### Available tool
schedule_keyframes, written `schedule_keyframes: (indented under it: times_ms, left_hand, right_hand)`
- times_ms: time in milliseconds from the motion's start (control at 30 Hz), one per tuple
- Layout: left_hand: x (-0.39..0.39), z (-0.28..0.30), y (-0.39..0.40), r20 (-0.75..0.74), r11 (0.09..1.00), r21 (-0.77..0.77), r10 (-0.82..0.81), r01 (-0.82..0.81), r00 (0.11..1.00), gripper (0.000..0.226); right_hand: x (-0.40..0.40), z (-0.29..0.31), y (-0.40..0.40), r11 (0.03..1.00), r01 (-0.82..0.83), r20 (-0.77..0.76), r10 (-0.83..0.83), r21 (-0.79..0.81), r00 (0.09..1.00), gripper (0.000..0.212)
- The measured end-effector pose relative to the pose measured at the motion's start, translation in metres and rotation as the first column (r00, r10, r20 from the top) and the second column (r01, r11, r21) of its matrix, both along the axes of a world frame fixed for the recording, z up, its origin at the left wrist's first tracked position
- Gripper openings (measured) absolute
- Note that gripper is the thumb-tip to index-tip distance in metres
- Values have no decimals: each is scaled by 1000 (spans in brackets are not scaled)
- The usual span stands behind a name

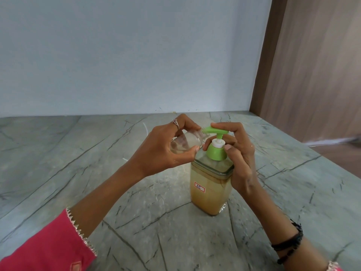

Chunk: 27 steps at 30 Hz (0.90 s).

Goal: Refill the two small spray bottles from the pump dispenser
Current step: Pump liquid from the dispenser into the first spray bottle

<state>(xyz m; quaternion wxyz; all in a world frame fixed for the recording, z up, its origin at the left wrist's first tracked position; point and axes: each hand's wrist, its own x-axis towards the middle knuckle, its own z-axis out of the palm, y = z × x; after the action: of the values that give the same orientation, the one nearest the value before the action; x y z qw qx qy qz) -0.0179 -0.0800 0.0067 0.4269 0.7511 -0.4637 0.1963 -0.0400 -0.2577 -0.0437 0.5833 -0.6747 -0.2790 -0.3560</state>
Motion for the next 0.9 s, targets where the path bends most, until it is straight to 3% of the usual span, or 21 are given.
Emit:
schedule_keyframes:
  times_ms: [167, 467, 900]
  left_hand:
    - [1, 0, 0, -16, 1000, -1, 1, -1, 1000, 27]
    - [3, -5, 1, 14, 997, 59, 49, -50, 999, 29]
    - [2, -2, 0, -18, 999, 13, 44, -44, 999, 26]
  right_hand:
    - [-1, 2, 2, 1000, -11, 0, 11, 24, 1000, 35]
    - [-6, 17, 6, 996, 42, -50, -38, 77, 998, 10]
    - [-8, 13, 6, 994, 50, -102, -40, 99, 994, 32]
